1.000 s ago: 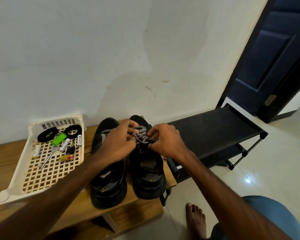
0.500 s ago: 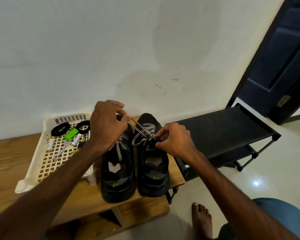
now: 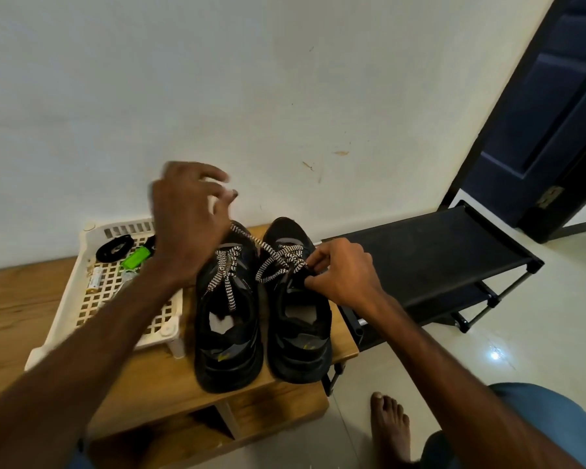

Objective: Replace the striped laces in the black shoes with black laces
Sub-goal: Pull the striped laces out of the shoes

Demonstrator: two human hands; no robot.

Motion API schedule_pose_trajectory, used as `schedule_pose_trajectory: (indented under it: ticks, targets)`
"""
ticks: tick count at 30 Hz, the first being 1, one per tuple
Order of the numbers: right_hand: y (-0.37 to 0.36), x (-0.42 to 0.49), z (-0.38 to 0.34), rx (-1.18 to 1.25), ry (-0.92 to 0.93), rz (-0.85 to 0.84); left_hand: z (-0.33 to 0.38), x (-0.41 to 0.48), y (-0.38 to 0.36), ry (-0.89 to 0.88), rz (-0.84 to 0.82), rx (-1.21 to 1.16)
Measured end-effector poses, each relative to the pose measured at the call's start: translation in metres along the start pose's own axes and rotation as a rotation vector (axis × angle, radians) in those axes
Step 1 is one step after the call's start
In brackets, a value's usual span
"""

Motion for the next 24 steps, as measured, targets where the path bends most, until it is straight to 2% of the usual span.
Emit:
schedule_pose_trajectory:
  ticks: [1,3,5,8,11,14,18,21,23,24]
  targets:
    - [0.001,0.0,0.0,-0.005,-0.002,-0.005,-0.011,0.004,0.002,0.087,-0.026,0.048]
    - [0.0,-0.003,-0.001,-0.015,0.004,-0.013,-0.014,-0.001,-0.009,0.168,-0.27,0.125]
    - [-0.003,-0.006,-0.007,-0.051,0.04,0.011,0.008,-0.021,-0.022,0.097,-0.427,0.127]
    - [-0.008,-0.009,-0.024,-0.14,0.169,0.11,0.046,-0.049,-0.029,0.007,-0.406,-0.043]
    - [-0.016,-0.01,-0.039,-0.277,0.308,0.15,0.061,-0.063,-0.036,0.026,-0.552,-0.092]
    - [-0.015,-0.008,-0.044,-0.308,0.349,0.144,0.063,-0.065,-0.036,0.038,-0.576,-0.144]
    - [-0.011,-0.007,-0.04,-0.318,0.328,0.101,0.052,-0.066,-0.043,0.154,-0.605,-0.086]
    - [-0.009,-0.007,-0.031,-0.12,0.276,0.12,0.043,-0.063,-0.047,0.226,-0.618,-0.116]
    - [-0.001,-0.003,-0.017,0.183,0.129,0.115,0.036,-0.06,-0.048,0.285,-0.617,-0.134]
    - [0.004,-0.002,-0.009,0.41,0.014,0.077,0.033,-0.059,-0.047,0.32,-0.614,-0.146]
Point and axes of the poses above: each hand's wrist, its own x-axis towards the middle knuckle, its own y-axis out of the back of the hand, z = x × y, the point moved 3 cm from there along x, towards the middle knuckle, and after that the axes turned 1 degree about y, right-handed, at the moved point
